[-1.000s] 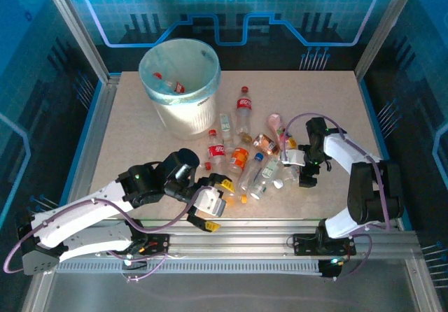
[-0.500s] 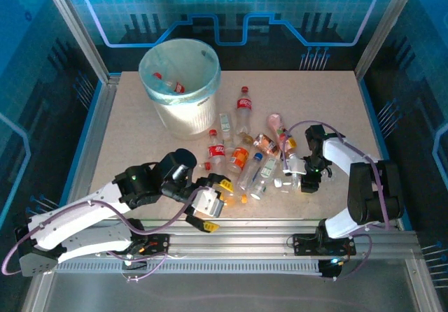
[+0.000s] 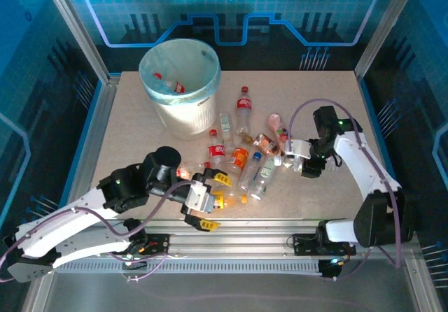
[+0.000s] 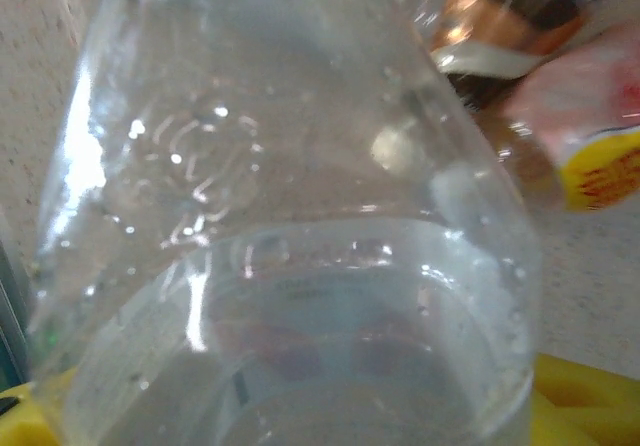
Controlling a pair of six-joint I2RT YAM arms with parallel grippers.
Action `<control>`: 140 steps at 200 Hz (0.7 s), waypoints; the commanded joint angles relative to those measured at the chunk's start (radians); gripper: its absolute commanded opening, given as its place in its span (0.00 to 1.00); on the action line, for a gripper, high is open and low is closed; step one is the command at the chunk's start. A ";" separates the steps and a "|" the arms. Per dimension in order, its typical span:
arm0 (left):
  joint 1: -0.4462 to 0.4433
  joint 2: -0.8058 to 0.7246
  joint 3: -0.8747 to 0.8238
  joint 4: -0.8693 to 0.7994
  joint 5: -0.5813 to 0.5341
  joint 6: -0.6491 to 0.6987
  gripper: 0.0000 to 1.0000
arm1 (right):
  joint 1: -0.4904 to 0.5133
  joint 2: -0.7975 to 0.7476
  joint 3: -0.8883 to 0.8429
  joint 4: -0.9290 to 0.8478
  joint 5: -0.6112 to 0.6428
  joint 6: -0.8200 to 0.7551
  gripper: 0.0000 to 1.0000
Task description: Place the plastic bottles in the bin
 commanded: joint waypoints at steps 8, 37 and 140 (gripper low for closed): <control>-0.006 -0.027 0.070 0.232 -0.059 -0.256 0.98 | 0.014 -0.121 0.085 -0.034 -0.167 0.158 0.62; -0.004 -0.015 0.125 0.326 -0.296 -0.416 0.95 | 0.071 -0.257 0.113 0.064 -0.334 0.361 0.59; 0.019 0.121 0.324 0.167 -0.292 -0.720 0.84 | 0.653 -0.540 -0.054 0.540 -0.405 1.070 0.57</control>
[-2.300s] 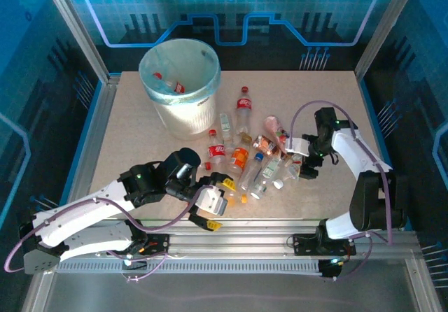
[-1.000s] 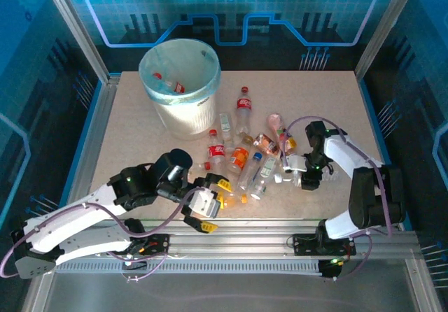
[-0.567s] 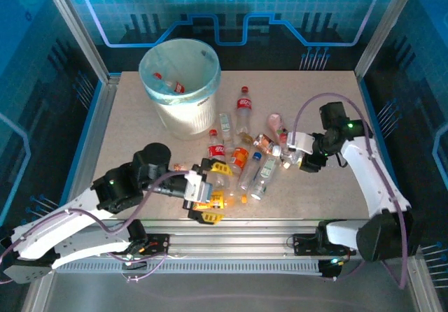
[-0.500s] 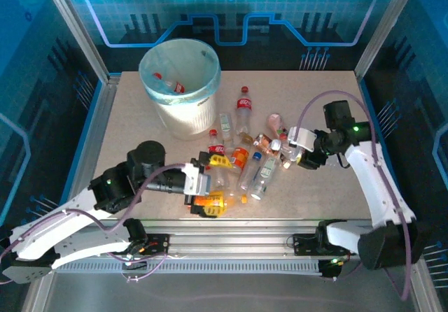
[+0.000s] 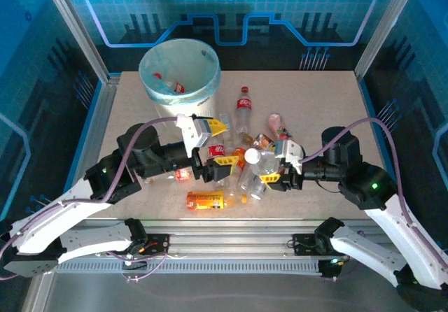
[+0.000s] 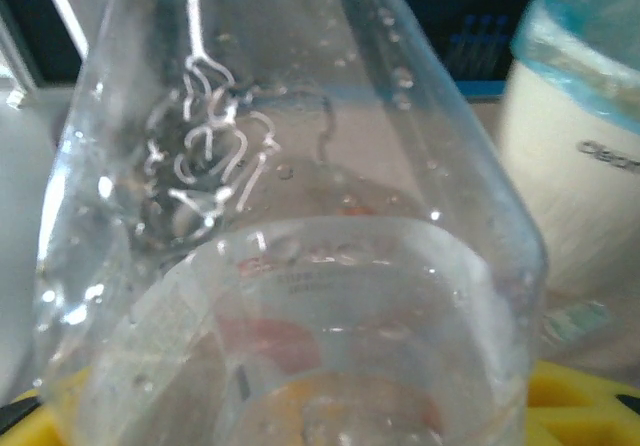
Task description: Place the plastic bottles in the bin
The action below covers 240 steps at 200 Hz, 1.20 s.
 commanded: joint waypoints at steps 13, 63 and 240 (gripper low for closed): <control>0.006 0.025 0.056 -0.030 0.205 -0.080 0.81 | 0.128 0.016 -0.019 0.096 0.045 0.227 0.57; 0.006 0.018 0.015 0.038 0.396 -0.087 0.77 | 0.172 0.049 0.001 0.117 0.033 0.338 0.57; 0.006 0.006 -0.071 0.146 0.365 -0.106 0.28 | 0.272 0.083 -0.020 0.234 0.055 0.326 0.56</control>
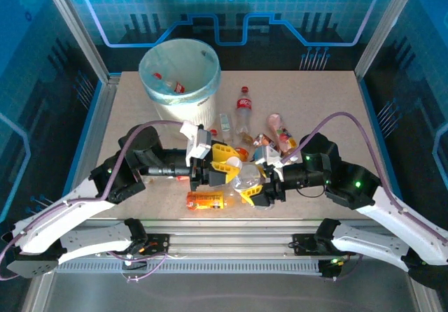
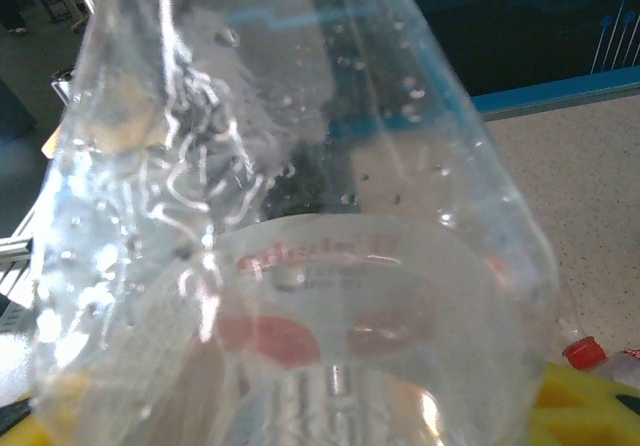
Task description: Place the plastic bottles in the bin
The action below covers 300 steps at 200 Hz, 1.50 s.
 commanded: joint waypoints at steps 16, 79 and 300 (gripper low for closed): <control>-0.004 0.020 -0.018 0.026 0.022 -0.015 0.20 | 0.018 0.012 -0.010 0.104 0.069 0.005 0.58; -0.004 0.030 0.006 0.051 -0.293 0.009 0.00 | 0.019 -0.014 -0.005 0.124 0.411 -0.021 1.00; 0.777 0.681 0.853 -0.239 -0.593 -0.039 0.00 | 0.042 0.085 0.119 0.156 0.792 0.150 0.95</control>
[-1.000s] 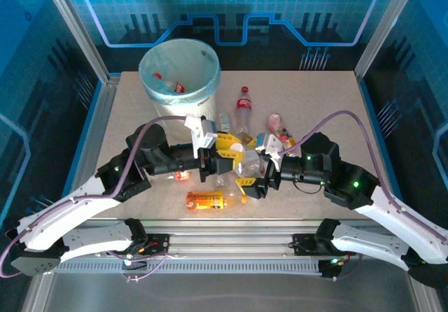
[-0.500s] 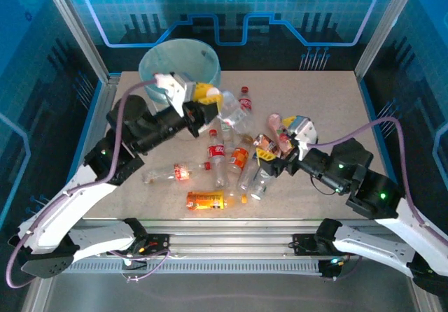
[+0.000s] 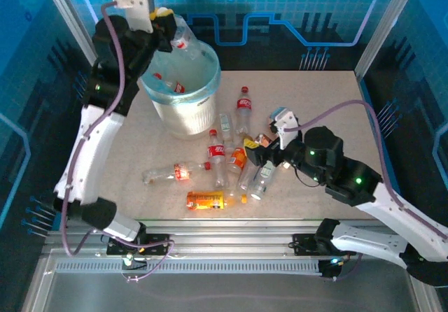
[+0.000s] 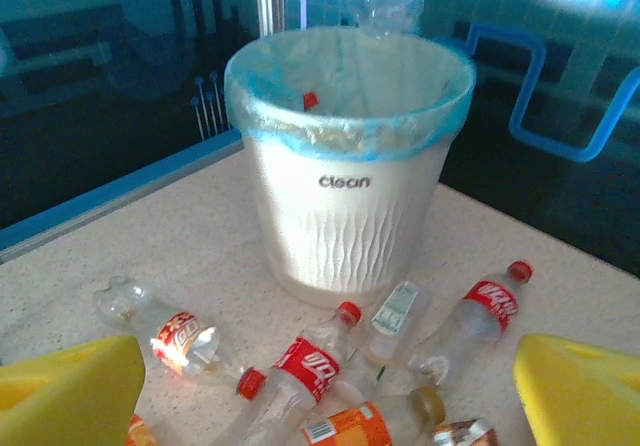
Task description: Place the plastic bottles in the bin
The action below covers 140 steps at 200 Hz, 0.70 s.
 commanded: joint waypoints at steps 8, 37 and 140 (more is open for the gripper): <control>0.087 0.109 0.008 -0.053 0.000 -0.062 0.00 | 0.037 0.055 0.057 0.054 -0.004 0.068 0.95; 0.112 0.196 -0.003 -0.048 0.004 -0.066 0.00 | 0.071 0.133 0.062 0.089 0.022 0.091 0.95; 0.112 0.355 -0.083 -0.067 0.051 0.008 0.00 | 0.142 0.268 0.047 0.109 0.020 0.138 0.97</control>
